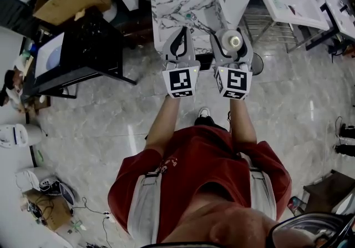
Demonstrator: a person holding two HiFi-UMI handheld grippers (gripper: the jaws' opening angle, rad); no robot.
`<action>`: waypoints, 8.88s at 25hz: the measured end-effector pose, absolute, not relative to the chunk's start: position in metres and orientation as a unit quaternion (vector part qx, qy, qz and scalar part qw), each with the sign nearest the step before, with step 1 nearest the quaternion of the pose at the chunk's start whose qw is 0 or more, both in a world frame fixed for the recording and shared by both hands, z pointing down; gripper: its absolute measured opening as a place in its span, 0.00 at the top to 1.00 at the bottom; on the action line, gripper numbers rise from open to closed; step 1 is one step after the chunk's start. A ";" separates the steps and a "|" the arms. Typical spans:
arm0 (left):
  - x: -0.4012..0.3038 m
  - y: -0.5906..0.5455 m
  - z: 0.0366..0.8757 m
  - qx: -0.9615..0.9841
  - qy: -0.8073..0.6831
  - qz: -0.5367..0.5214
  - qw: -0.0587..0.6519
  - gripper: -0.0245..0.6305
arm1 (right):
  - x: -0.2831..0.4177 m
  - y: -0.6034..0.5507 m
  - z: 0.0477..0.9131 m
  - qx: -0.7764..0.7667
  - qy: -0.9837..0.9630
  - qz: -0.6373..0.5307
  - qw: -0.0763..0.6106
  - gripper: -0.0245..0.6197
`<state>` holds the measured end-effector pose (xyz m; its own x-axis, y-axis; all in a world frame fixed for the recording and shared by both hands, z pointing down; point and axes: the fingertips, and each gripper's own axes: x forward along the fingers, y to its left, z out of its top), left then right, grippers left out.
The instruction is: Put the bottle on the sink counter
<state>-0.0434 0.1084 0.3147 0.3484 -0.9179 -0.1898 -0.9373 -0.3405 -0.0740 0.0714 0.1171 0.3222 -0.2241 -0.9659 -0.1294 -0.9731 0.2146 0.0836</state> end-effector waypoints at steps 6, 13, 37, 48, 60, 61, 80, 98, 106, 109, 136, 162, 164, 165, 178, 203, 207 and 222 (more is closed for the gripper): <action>-0.017 0.073 0.310 -0.814 0.571 0.052 0.094 0.97 | 0.095 0.080 0.320 -0.616 0.784 0.071 0.029 0.44; 0.008 0.039 0.313 -0.807 0.580 0.048 0.097 0.97 | 0.119 0.044 0.325 -0.605 0.793 0.070 0.031 0.43; 0.027 -0.015 0.328 -0.808 0.580 0.039 0.096 0.97 | 0.131 -0.010 0.339 -0.596 0.800 0.057 0.036 0.43; 0.007 -0.078 0.330 -0.809 0.578 0.038 0.093 0.97 | 0.115 -0.070 0.340 -0.603 0.795 0.057 0.029 0.43; -0.031 -0.150 0.331 -0.812 0.576 0.035 0.083 0.97 | 0.077 -0.145 0.344 -0.606 0.794 0.050 0.015 0.43; -0.035 -0.155 0.331 -0.813 0.575 0.037 0.081 0.97 | 0.073 -0.151 0.343 -0.606 0.794 0.050 0.013 0.43; -0.102 -0.245 0.335 -0.822 0.565 0.056 0.052 0.97 | 0.007 -0.240 0.341 -0.616 0.785 0.060 -0.014 0.43; -0.077 -0.284 0.331 -0.816 0.573 0.053 0.059 0.97 | 0.034 -0.281 0.340 -0.613 0.788 0.052 0.004 0.43; -0.055 -0.300 0.331 -0.802 0.591 0.040 0.069 0.97 | 0.056 -0.300 0.343 -0.592 0.804 0.048 0.002 0.43; -0.049 -0.303 0.332 -0.801 0.594 0.038 0.070 0.97 | 0.062 -0.304 0.344 -0.589 0.807 0.047 0.002 0.43; -0.036 -0.328 0.369 -0.790 0.611 0.006 0.044 0.97 | 0.071 -0.336 0.393 -0.570 0.821 0.006 -0.033 0.43; -0.041 -0.349 0.433 -0.784 0.620 -0.039 0.003 0.97 | 0.062 -0.381 0.487 -0.552 0.826 -0.051 -0.101 0.43; -0.042 -0.350 0.438 -0.783 0.621 -0.041 -0.001 0.97 | 0.063 -0.386 0.495 -0.551 0.826 -0.054 -0.108 0.43; -0.042 -0.351 0.441 -0.782 0.622 -0.043 -0.002 0.97 | 0.063 -0.388 0.499 -0.551 0.825 -0.056 -0.111 0.44; -0.049 -0.355 0.473 -0.772 0.631 -0.068 -0.028 0.97 | 0.063 -0.416 0.566 -0.548 0.816 -0.097 -0.154 0.44; -0.062 -0.362 0.511 -0.751 0.649 -0.109 -0.051 0.97 | 0.061 -0.455 0.658 -0.540 0.804 -0.127 -0.212 0.44; -0.063 -0.364 0.513 -0.750 0.650 -0.111 -0.053 0.97 | 0.060 -0.459 0.665 -0.539 0.804 -0.126 -0.218 0.44; -0.064 -0.370 0.521 -0.754 0.643 -0.118 -0.059 0.97 | 0.056 -0.467 0.684 -0.543 0.797 -0.136 -0.228 0.44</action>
